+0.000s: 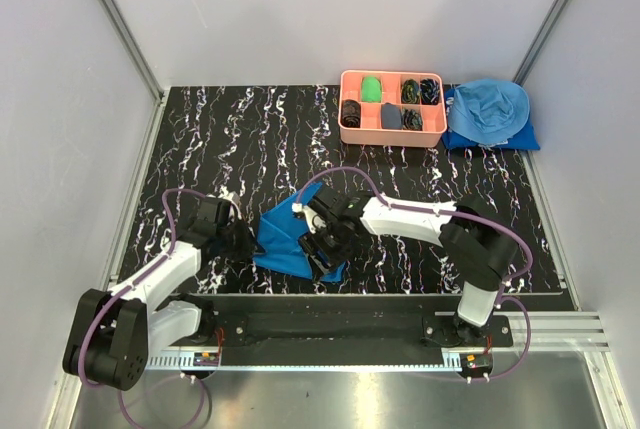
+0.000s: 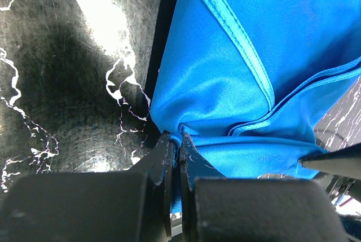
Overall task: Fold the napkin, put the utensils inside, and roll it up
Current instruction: Roll the napkin with the utensil
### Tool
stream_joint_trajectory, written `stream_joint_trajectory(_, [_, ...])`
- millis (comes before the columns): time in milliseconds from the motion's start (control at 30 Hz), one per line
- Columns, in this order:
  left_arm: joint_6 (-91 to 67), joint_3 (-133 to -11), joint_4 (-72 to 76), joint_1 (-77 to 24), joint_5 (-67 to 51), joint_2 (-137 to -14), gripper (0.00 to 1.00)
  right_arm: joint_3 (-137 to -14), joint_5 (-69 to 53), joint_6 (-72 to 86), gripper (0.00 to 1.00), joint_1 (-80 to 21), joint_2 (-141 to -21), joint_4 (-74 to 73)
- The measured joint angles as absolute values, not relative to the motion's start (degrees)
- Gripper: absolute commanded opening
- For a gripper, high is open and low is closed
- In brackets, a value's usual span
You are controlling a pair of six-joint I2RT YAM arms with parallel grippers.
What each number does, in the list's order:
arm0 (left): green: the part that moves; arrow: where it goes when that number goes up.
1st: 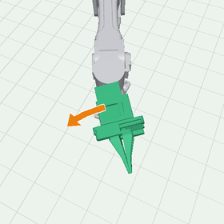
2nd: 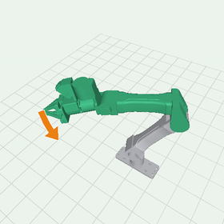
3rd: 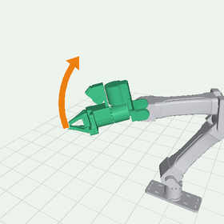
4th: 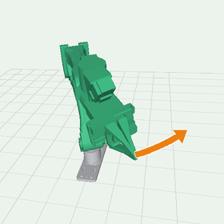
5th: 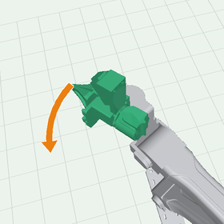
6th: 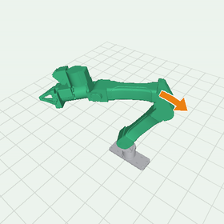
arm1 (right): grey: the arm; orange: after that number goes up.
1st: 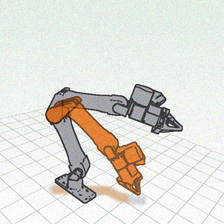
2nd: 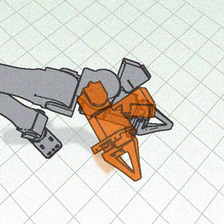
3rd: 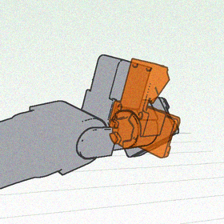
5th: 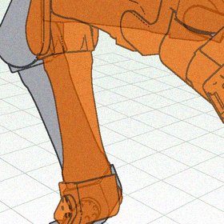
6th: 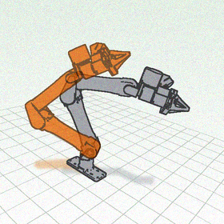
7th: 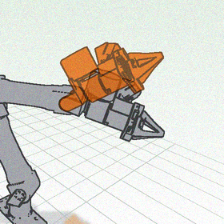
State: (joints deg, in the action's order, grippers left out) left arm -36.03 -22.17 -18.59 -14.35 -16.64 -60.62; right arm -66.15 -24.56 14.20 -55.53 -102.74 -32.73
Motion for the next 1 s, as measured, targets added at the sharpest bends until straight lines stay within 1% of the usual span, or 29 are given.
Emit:
stream_joint_trajectory(367, [-36.0,-22.2,-18.6,-14.3,-17.3,-60.6,0.0,-64.5,-24.9,14.0,0.63,-54.7,-102.8,-31.5])
stream_joint_trajectory(1000, [-36.0,-22.2,-19.1,-14.6,-18.4,-60.6,0.0,-62.8,-23.0,18.1,0.65,-53.5,-101.0,-31.6])
